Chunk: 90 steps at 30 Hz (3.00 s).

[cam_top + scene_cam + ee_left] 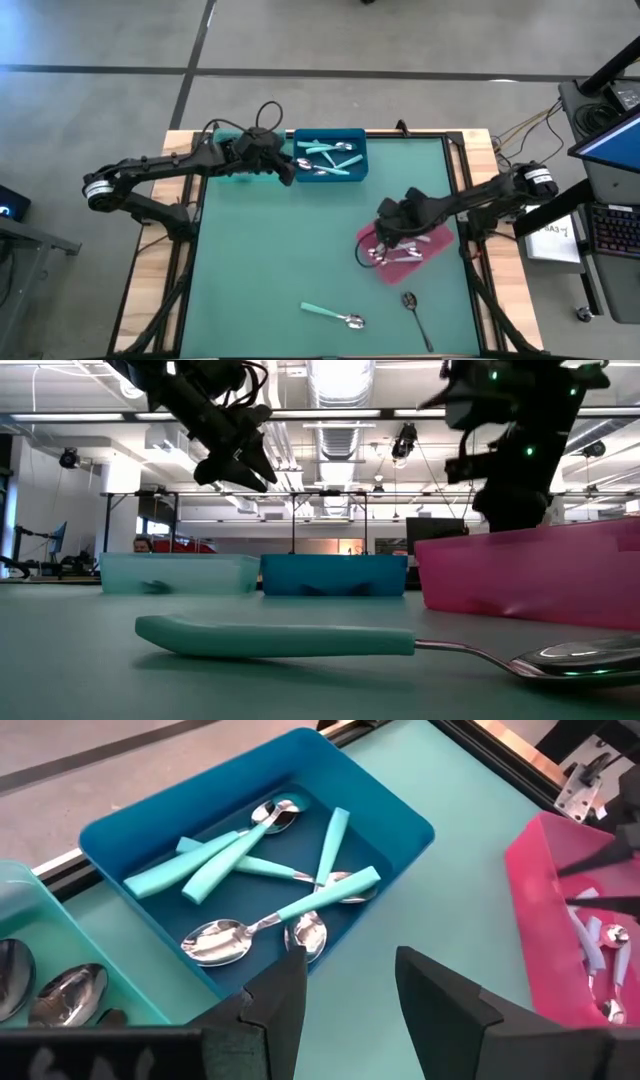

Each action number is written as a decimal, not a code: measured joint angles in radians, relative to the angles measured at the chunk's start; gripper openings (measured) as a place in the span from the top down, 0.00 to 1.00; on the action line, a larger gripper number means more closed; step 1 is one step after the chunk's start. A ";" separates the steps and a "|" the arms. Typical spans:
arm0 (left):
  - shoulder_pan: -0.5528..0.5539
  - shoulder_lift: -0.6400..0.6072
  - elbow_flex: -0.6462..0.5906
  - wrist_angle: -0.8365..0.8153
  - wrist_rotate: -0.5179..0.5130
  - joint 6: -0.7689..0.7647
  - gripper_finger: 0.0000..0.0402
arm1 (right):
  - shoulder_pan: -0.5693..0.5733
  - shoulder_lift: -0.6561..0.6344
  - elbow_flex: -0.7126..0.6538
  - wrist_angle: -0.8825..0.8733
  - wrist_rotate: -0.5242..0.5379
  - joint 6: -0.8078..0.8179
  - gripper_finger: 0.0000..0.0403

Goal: Sort silverware by color (type)
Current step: Adjust the red bin, then put the black spoon into the green bin

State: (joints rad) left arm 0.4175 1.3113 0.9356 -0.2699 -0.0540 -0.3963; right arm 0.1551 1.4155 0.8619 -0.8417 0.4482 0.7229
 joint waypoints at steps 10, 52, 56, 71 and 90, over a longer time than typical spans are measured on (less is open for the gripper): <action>0.000 0.000 -0.002 0.000 -0.014 0.012 0.65 | -0.172 0.000 -0.106 -0.060 0.059 0.003 0.70; -0.002 0.013 -0.018 -0.022 -0.016 0.040 0.65 | 0.263 -0.418 -0.005 0.026 -0.290 0.419 0.70; -0.002 0.027 -0.018 -0.023 -0.015 0.041 0.65 | 0.439 -0.332 -0.005 0.141 -0.237 0.536 0.70; -0.014 0.077 -0.018 -0.020 -0.013 0.045 0.65 | 0.746 0.164 0.221 0.114 -0.325 1.007 0.70; -0.111 0.079 -0.018 -0.014 -0.013 0.021 0.65 | 0.757 0.449 0.495 -0.175 -0.432 0.950 0.75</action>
State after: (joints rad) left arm 0.3070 1.3899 0.9173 -0.2838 -0.0668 -0.3752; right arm 0.9119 1.8642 1.3568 -1.0171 0.0158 1.6732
